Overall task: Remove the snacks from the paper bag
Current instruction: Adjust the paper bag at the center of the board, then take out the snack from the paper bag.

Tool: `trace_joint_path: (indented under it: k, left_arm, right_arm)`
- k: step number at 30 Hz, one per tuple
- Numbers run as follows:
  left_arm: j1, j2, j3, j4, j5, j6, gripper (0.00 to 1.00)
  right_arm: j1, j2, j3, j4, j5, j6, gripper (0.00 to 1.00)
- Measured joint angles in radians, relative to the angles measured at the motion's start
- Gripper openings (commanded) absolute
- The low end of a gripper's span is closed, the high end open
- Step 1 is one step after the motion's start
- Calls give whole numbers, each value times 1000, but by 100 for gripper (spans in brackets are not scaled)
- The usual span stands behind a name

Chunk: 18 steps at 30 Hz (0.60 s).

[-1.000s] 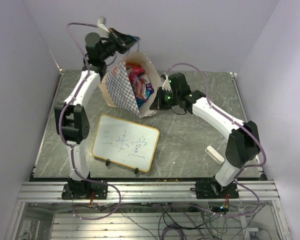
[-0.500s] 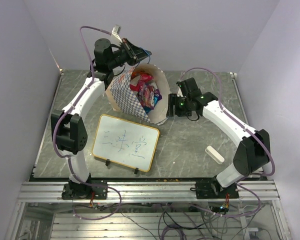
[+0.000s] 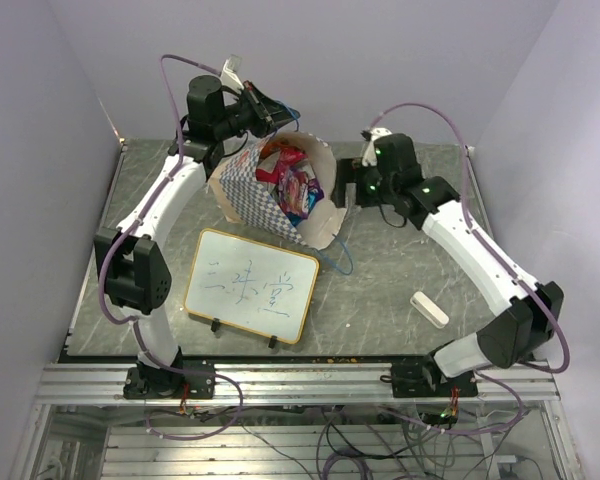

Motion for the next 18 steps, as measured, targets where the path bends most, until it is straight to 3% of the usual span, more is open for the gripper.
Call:
trace_joint_path:
  k: [9, 18]
  left_arm:
    - [0, -22, 0, -91, -38, -6, 7]
    - [0, -40, 0, -147, -54, -1, 7]
  right_arm:
    - [167, 200, 38, 399, -32, 106, 82]
    - [171, 377, 46, 529, 16, 161, 75]
